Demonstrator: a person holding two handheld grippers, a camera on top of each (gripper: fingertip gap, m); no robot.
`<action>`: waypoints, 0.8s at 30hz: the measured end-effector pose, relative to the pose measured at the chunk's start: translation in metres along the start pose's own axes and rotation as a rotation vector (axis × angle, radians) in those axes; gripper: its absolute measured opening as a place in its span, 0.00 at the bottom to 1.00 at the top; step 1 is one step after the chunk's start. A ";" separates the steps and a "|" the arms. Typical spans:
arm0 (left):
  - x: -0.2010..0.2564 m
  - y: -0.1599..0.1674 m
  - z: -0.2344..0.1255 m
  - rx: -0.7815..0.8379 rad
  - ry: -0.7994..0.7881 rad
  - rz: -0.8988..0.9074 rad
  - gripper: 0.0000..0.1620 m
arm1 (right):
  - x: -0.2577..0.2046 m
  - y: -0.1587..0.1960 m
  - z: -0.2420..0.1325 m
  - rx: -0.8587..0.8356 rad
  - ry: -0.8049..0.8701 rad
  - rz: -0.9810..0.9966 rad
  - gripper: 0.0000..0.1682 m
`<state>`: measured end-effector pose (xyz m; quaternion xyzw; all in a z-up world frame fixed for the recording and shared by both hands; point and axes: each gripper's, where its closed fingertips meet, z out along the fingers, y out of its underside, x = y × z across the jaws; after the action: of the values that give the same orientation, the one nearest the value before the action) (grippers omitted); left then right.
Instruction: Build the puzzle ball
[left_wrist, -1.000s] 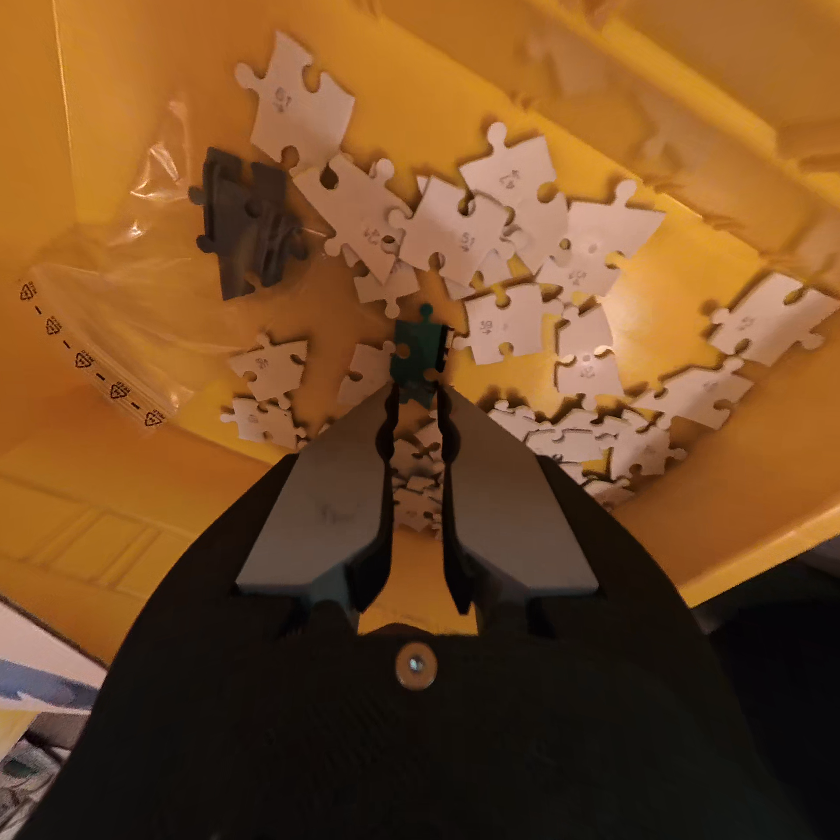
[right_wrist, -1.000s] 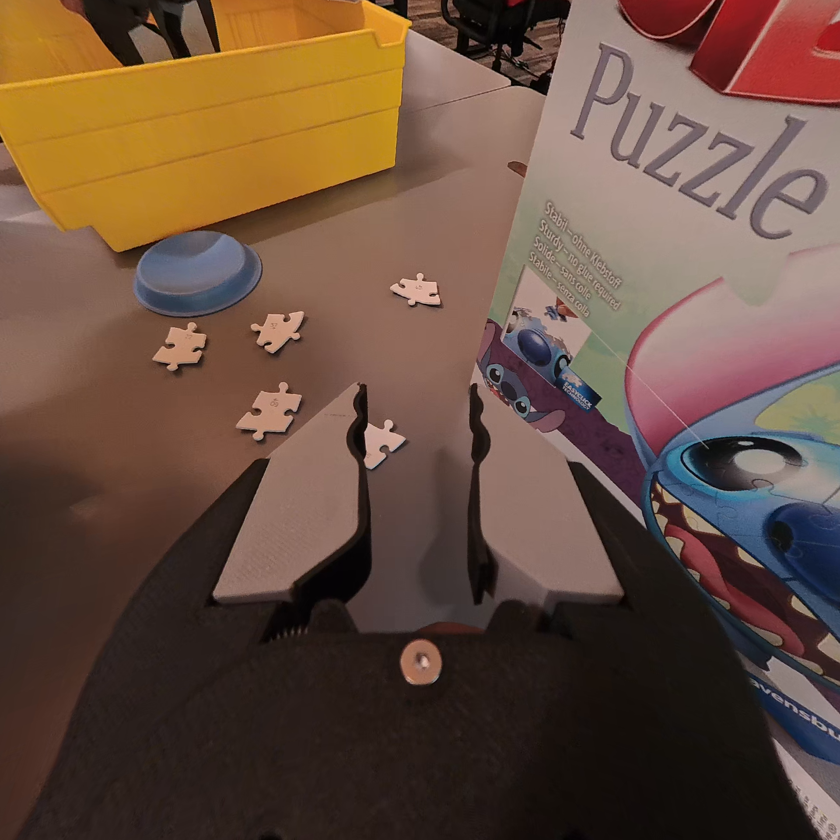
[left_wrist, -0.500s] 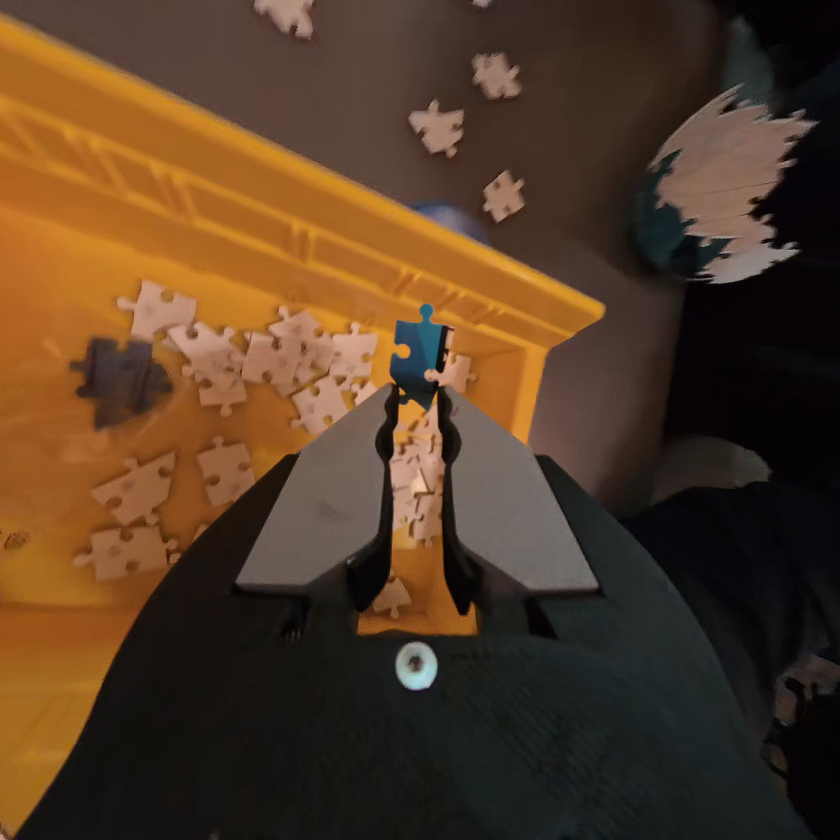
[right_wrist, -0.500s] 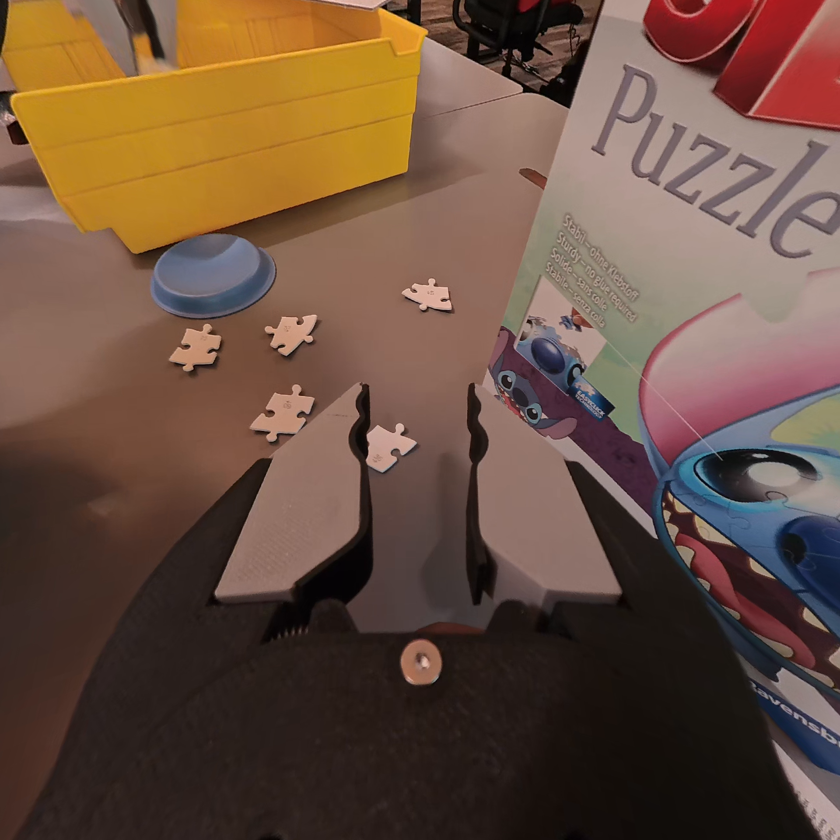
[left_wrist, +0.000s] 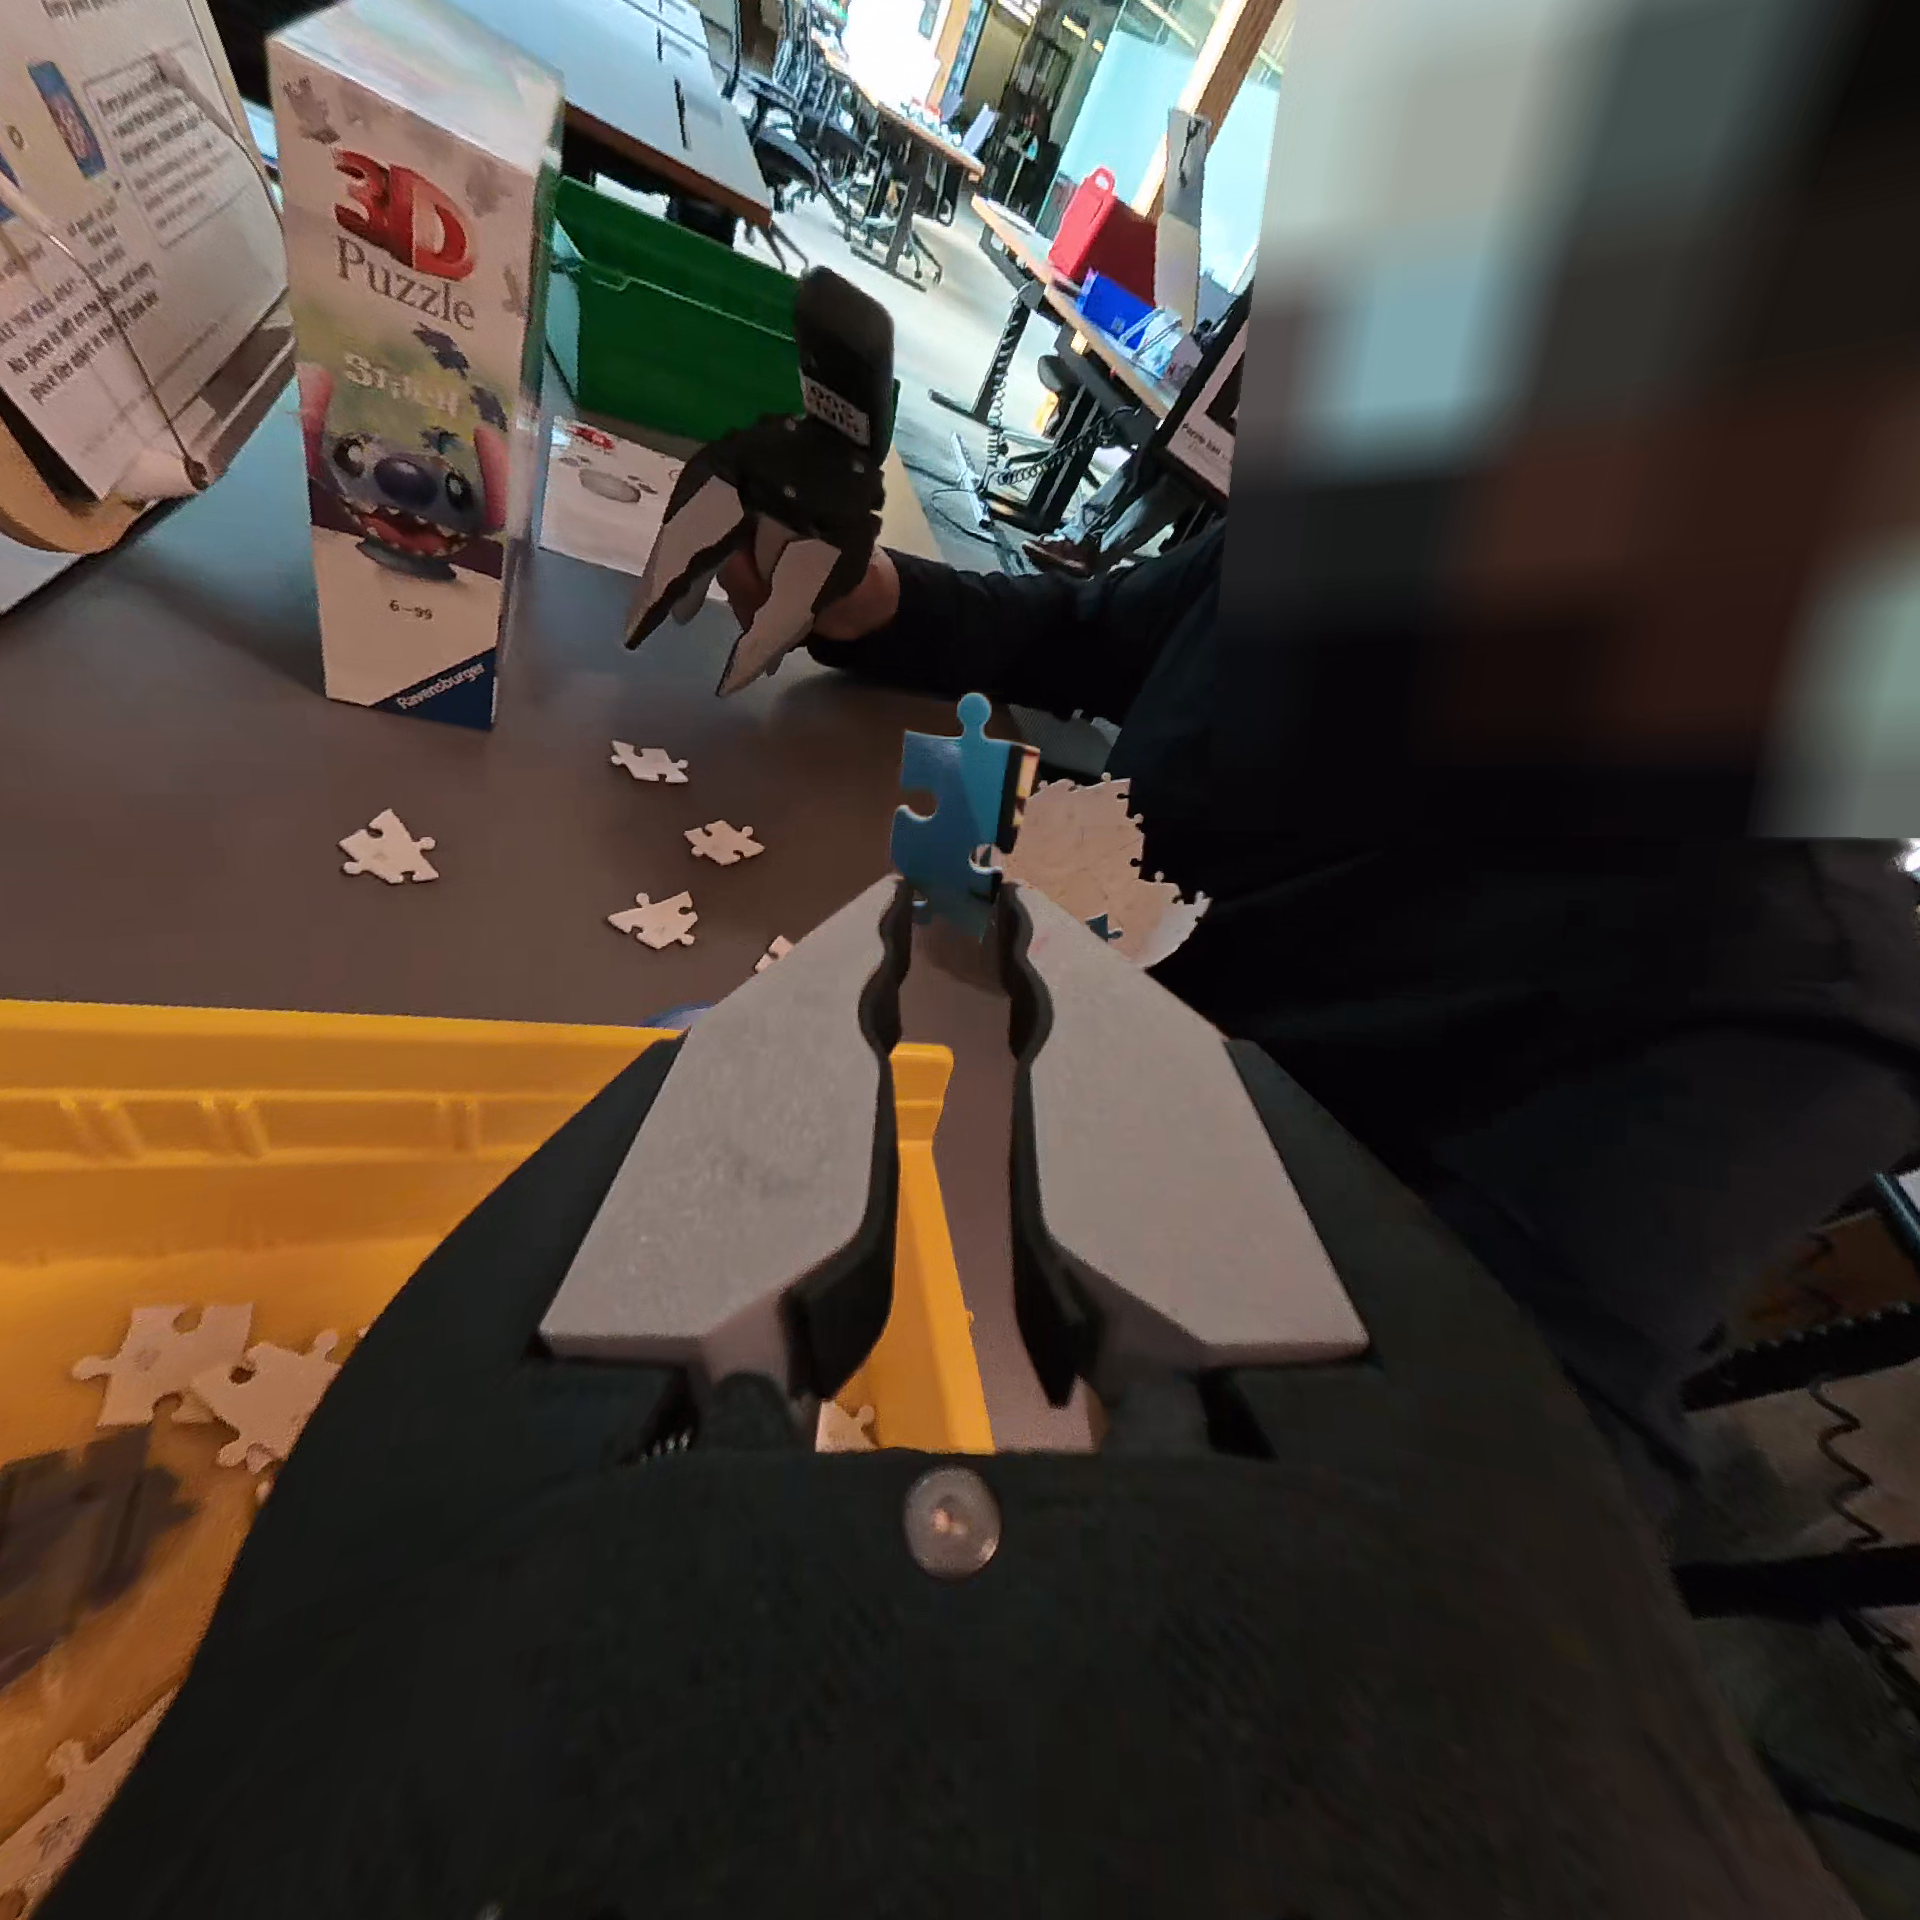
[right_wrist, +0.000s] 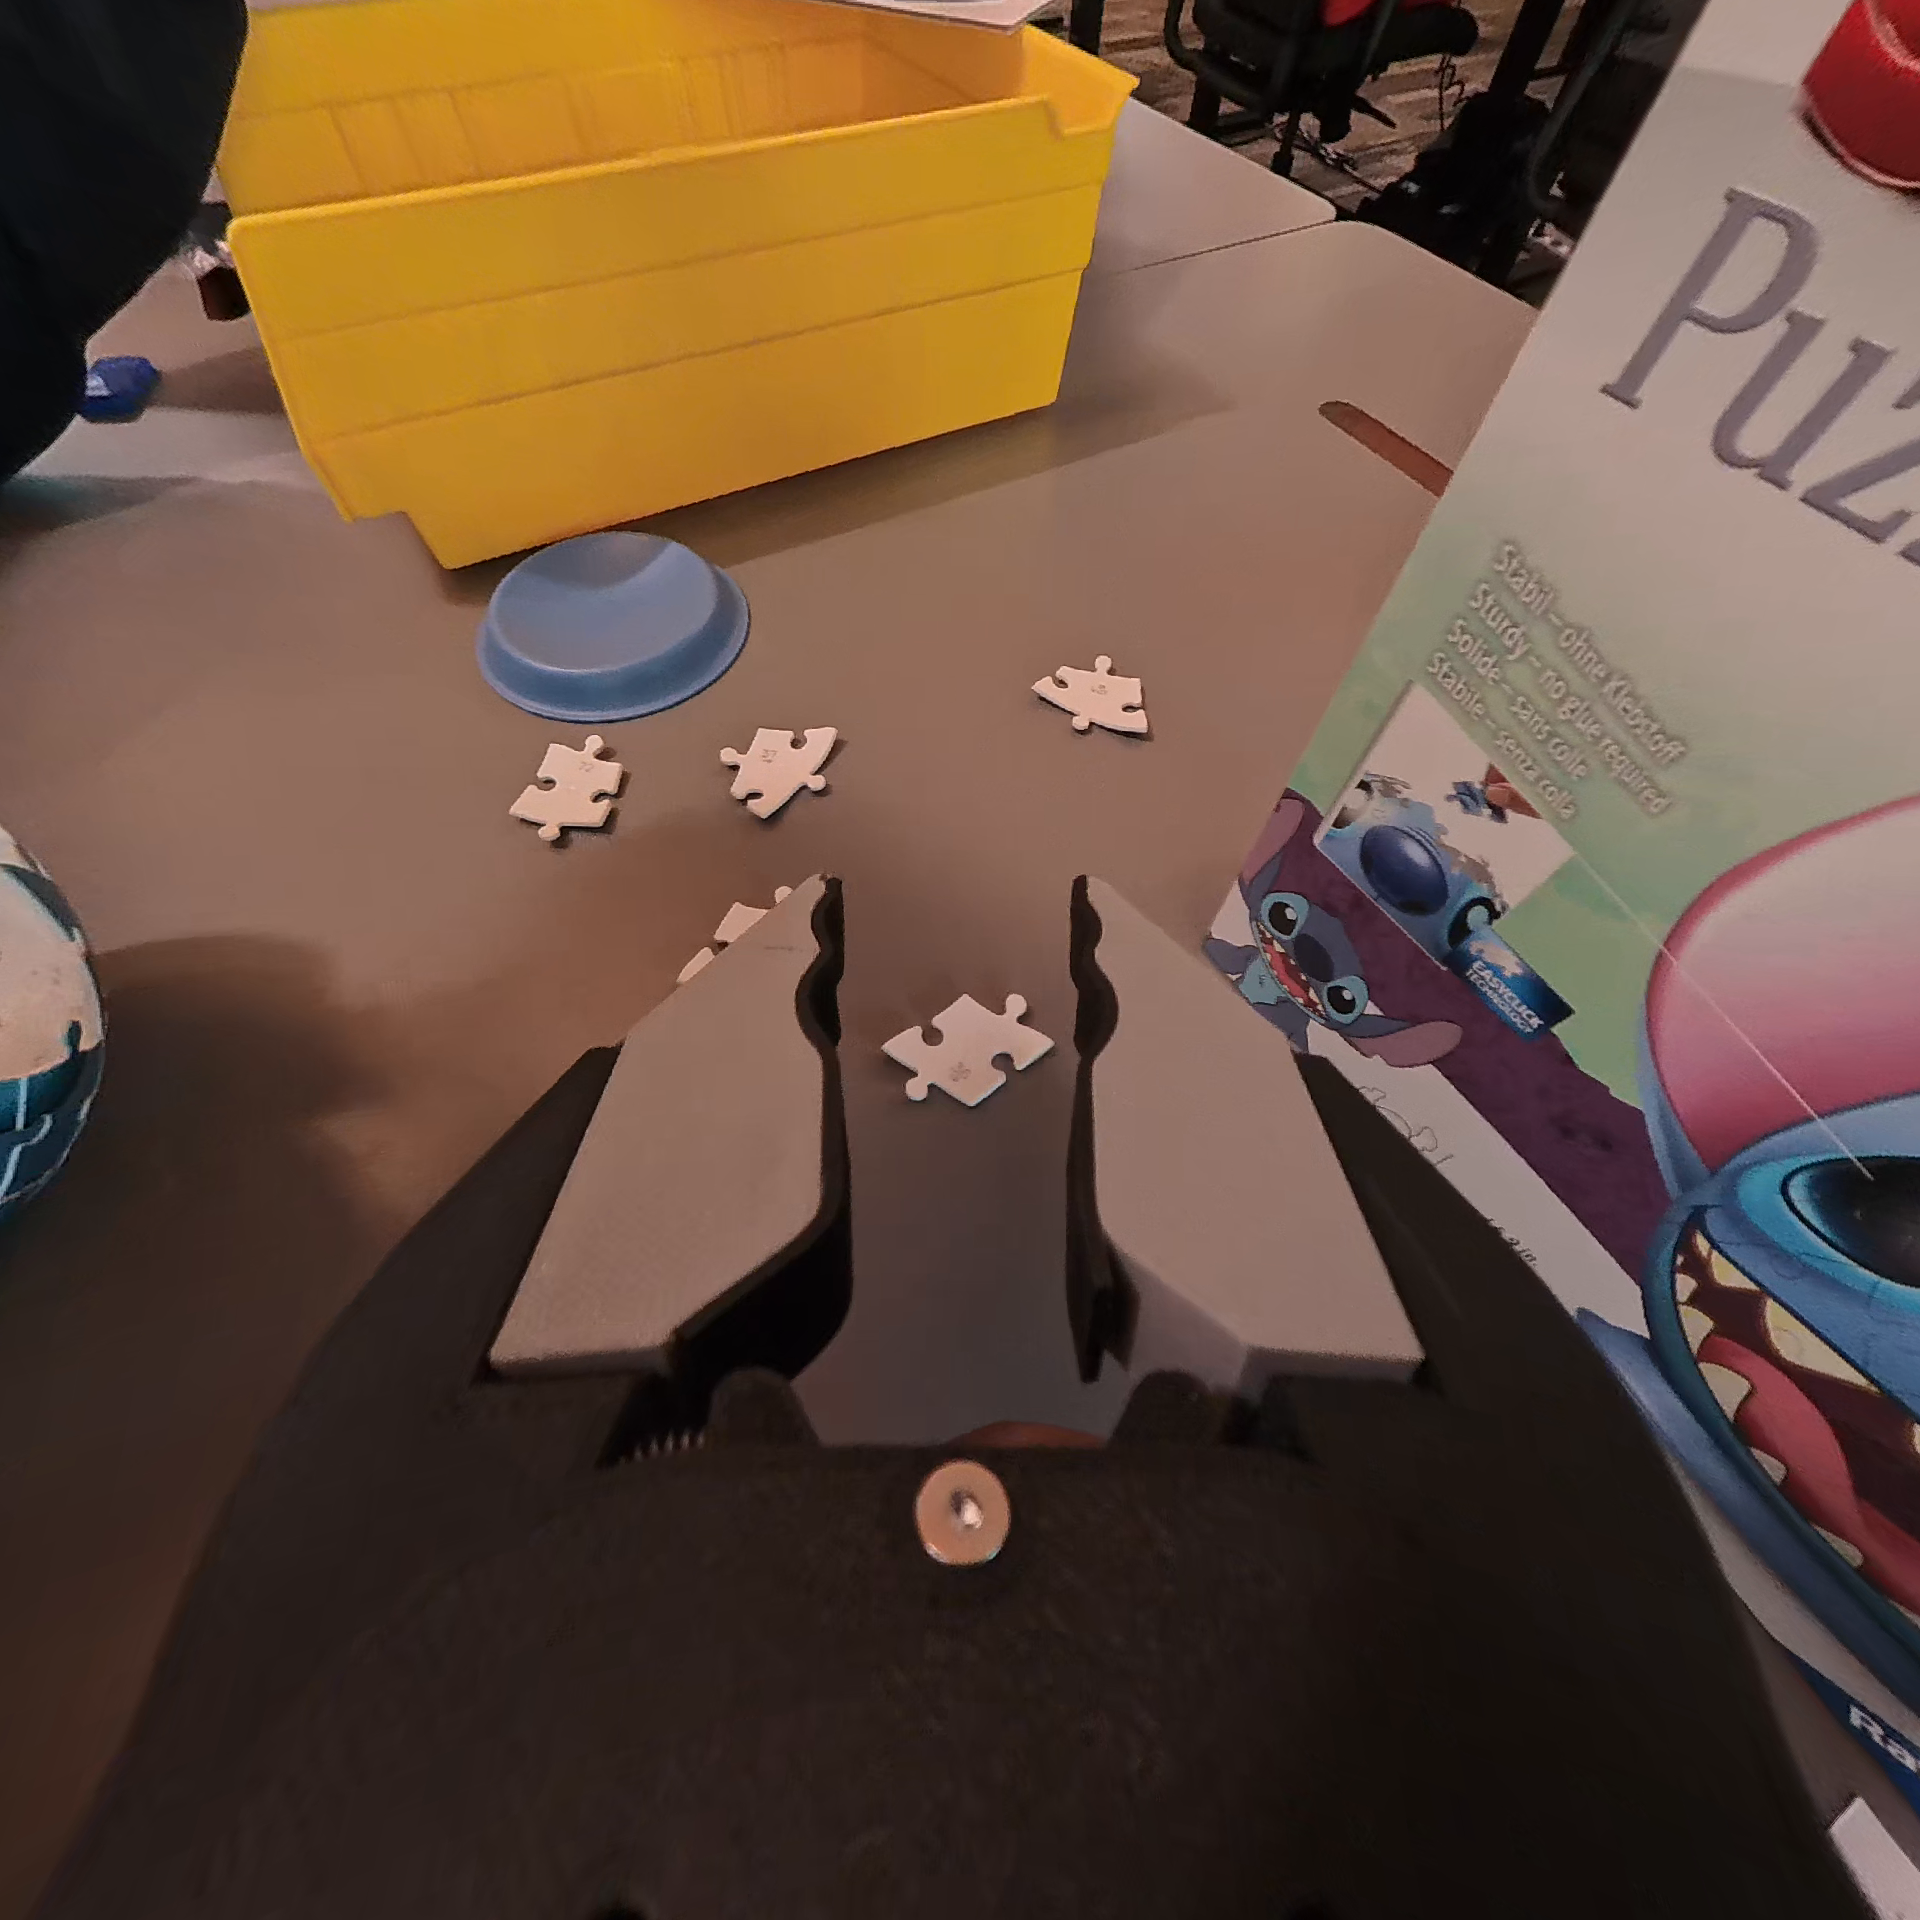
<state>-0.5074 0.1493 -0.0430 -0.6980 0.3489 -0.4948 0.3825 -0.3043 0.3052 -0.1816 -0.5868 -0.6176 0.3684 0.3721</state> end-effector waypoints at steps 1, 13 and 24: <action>0.001 -0.001 0.000 0.005 0.008 -0.003 0.09 | -0.001 0.000 0.000 -0.001 -0.002 -0.001 0.24; -0.002 0.007 0.010 -0.063 -0.012 -0.034 0.09 | -0.003 0.000 0.002 0.002 -0.011 0.001 0.24; -0.036 0.014 0.064 -0.287 -0.255 -0.096 0.09 | -0.008 -0.008 0.003 0.023 -0.014 -0.018 0.24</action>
<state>-0.4571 0.1858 -0.0843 -0.8183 0.3308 -0.3651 0.2960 -0.3102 0.2965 -0.1764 -0.5741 -0.6212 0.3763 0.3780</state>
